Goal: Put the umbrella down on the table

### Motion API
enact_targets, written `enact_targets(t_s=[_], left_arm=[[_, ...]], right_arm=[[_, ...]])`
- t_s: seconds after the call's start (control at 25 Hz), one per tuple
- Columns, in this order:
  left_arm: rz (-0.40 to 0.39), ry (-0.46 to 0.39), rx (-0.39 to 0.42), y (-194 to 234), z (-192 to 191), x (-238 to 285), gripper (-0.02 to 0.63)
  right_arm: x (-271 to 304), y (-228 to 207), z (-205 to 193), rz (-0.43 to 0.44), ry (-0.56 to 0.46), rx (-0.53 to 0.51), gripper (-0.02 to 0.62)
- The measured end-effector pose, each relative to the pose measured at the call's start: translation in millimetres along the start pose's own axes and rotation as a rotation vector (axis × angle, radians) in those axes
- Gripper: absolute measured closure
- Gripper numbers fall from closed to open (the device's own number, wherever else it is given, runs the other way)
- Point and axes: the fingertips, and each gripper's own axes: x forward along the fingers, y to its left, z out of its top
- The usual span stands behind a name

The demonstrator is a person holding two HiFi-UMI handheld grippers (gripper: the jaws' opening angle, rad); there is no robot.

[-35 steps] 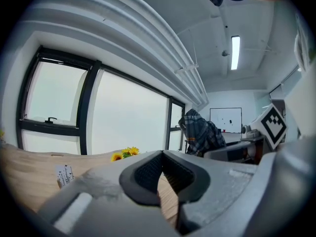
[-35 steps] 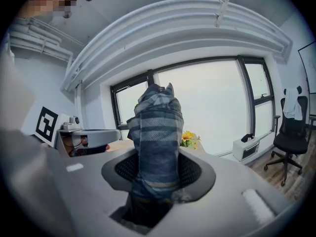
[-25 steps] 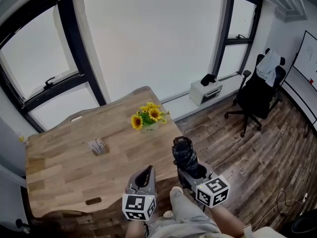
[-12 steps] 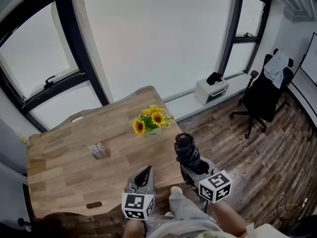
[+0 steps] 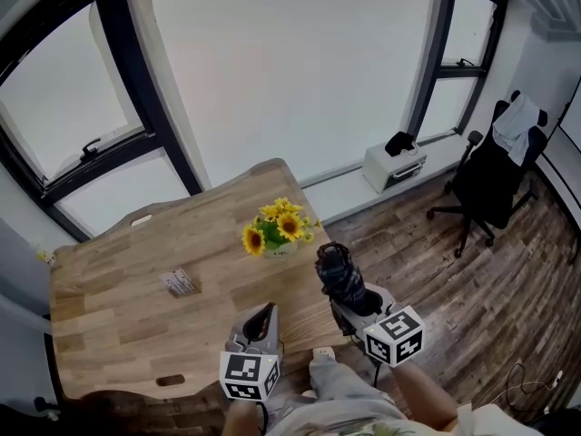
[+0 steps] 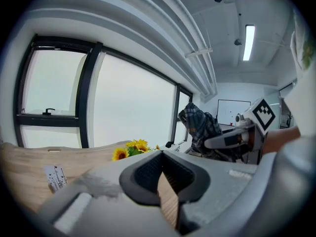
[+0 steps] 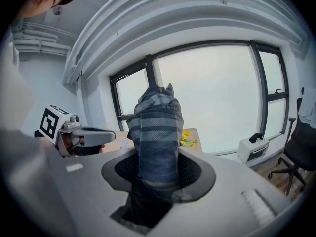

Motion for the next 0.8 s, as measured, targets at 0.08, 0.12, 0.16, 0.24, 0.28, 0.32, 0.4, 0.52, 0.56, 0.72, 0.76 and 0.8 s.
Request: enact_targets(t_s=[0.08,0.12,0.16,0.24,0.28,0.32,0.4,0.52,0.56,0.72,0.76,0.8], left_arm=[[0.006,0.005,-0.006,1.2,0.2,5.4,0.604],[0.008,0.010,-0.007,1.7,-0.1,7.7,0.604],[0.010,0.014,-0.007,2.4,-0.7,10.1,0.604],[0.014,0.022,-0.009,3.5,-2.0,14.9,0.604],[0.016,0.023,-0.012,3.6,-2.4,17.4,0.604],[0.019,0.023,-0.016,3.5,-2.2,19.8,0.604],[0.022,0.021,-0.020,2.5,-0.7,24.4,0.604],[0.025,0.023,-0.016,0.9,1.4,30.0,0.604],[0.028,0.023,-0.017,0.8,1.8,31.4,0.604],[0.045,0.025,-0.022,1.6,1.8,36.5,0.604],[0.050,0.027,-0.023,1.8,1.3,37.5,0.604],[0.055,0.028,-0.024,2.4,0.8,38.4,0.604]], right_arm=[[4.2,-5.2,1.1,0.010,0.011,-0.011,0.423],[6.2,-7.5,1.8,0.015,0.016,-0.014,0.423],[8.3,-9.8,2.4,0.019,0.020,-0.017,0.423],[12.2,-14.9,3.2,0.027,0.030,-0.022,0.423],[13.7,-17.7,3.4,0.031,0.033,-0.024,0.423],[15.0,-20.7,3.7,0.036,0.036,-0.024,0.423],[17.4,-26.1,4.0,0.045,0.041,-0.023,0.423],[20.7,-32.0,2.7,0.056,0.058,-0.031,0.423],[22.0,-33.4,1.9,0.061,0.065,-0.037,0.423],[27.1,-38.5,-1.8,0.090,0.087,-0.067,0.423],[28.3,-39.7,-3.1,0.097,0.092,-0.078,0.423],[29.9,-40.9,-4.9,0.101,0.100,-0.090,0.423]])
